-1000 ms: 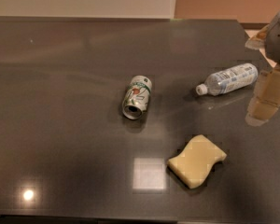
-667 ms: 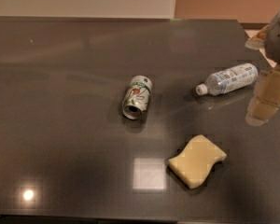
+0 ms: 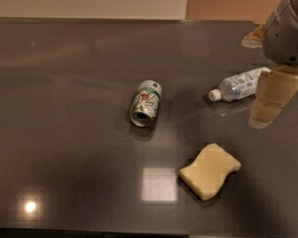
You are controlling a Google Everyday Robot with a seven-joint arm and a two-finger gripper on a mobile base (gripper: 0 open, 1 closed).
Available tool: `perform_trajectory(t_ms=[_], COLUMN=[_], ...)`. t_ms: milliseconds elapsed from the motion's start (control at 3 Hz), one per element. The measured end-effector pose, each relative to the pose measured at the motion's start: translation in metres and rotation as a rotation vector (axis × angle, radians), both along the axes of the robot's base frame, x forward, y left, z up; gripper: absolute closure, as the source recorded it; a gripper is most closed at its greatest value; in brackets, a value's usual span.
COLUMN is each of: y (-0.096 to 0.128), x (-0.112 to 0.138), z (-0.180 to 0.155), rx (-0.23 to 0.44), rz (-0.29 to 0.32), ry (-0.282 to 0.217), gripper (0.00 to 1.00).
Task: Place 7up can upright
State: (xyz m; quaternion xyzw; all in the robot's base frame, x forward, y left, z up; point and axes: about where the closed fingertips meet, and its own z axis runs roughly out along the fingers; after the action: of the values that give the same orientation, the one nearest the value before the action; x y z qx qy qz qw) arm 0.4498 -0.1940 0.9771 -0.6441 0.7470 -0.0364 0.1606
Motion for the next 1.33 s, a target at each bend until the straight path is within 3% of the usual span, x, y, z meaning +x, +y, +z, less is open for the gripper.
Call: perform_trajectory(t_ms=[667,1333], y=[0.075,0.133], x=[0.032,0.073], z=[0.002,-0.02], rx=[-0.069,-0.187], rz=[0.351,0.7], ry=[-0.025,-0.033], gripper=[0.0,0.0])
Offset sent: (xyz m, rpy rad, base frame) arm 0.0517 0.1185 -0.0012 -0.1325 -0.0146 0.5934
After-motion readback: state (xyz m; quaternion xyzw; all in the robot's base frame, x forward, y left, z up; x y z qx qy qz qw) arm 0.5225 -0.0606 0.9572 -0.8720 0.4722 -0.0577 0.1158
